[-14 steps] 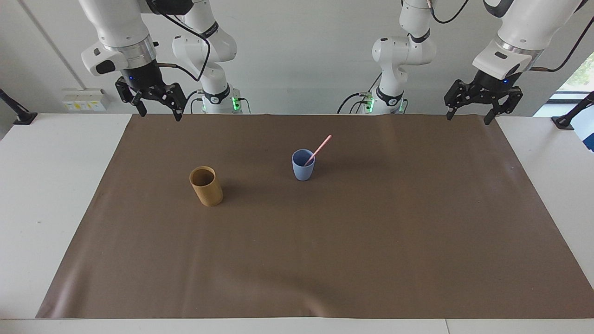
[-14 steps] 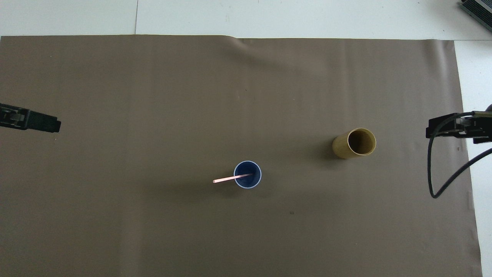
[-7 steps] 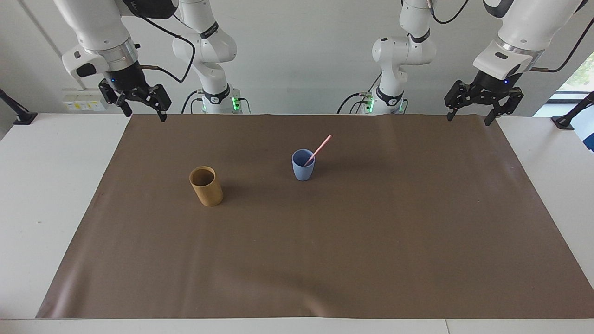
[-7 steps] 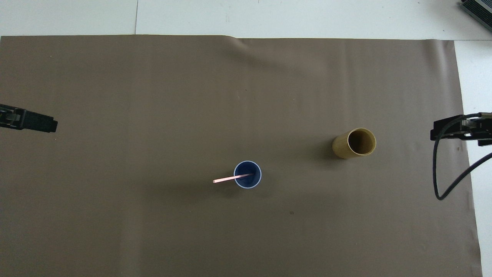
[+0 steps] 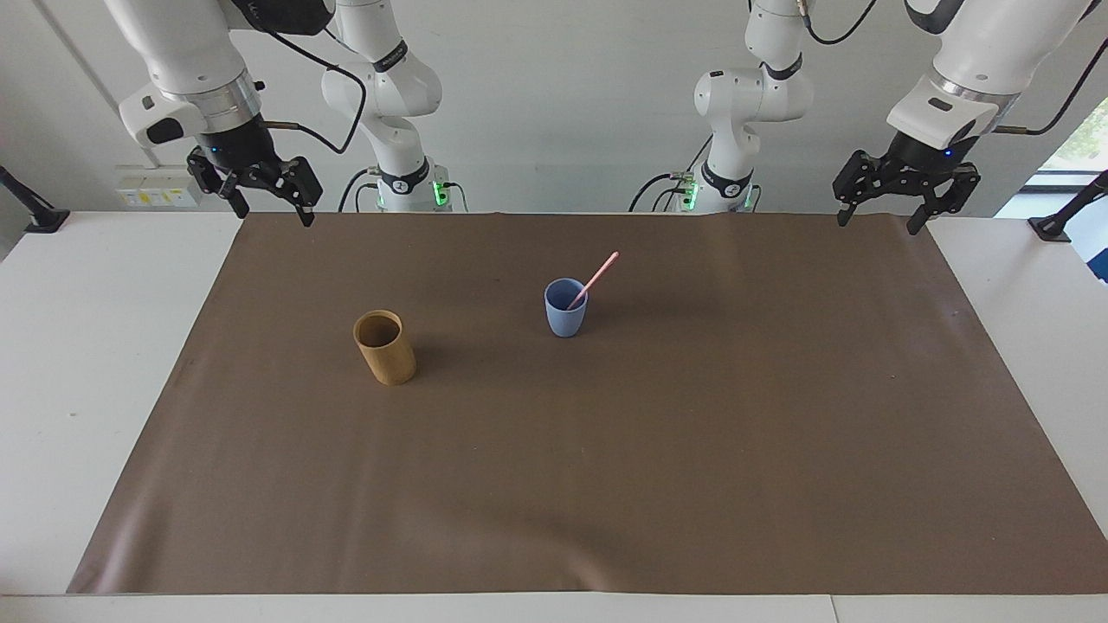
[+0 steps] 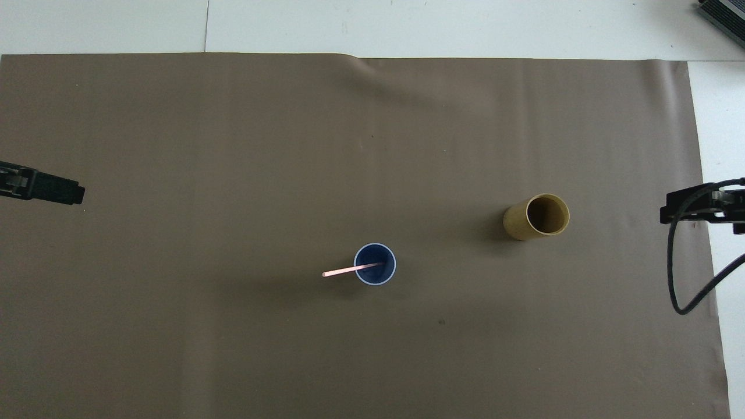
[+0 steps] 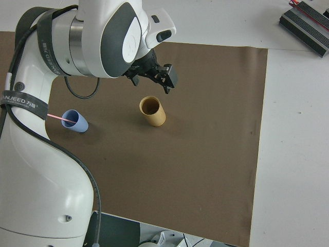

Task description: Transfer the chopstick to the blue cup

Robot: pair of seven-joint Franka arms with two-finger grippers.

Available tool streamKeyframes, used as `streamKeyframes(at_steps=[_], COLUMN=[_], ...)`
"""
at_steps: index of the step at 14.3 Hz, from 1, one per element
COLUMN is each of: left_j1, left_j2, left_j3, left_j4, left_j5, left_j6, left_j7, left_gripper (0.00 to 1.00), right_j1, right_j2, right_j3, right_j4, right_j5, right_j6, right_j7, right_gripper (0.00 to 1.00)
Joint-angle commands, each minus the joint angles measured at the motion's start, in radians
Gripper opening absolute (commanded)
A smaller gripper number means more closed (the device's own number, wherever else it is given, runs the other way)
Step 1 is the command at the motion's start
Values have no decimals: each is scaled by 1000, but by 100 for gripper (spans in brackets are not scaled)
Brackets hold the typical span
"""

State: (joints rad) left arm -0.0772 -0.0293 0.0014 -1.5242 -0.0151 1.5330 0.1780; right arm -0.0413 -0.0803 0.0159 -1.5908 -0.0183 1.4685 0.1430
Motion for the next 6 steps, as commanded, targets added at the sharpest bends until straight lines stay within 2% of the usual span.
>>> streamKeyframes(at_steps=[1, 6], left_j1=[22, 22], left_j2=[-4, -4], left_j3=[-12, -12], left_j4=[-1, -1], left_j5=[7, 7], left_j6=[-17, -17], left_j7=[18, 12], left_gripper=[100, 100], right_j1=[-9, -6], right_j2=[-6, -7], right_j3=[9, 6], right_j4=[6, 2], right_j5=[11, 12], right_j6=[19, 39], right_j7=[1, 0], right_gripper=[100, 100])
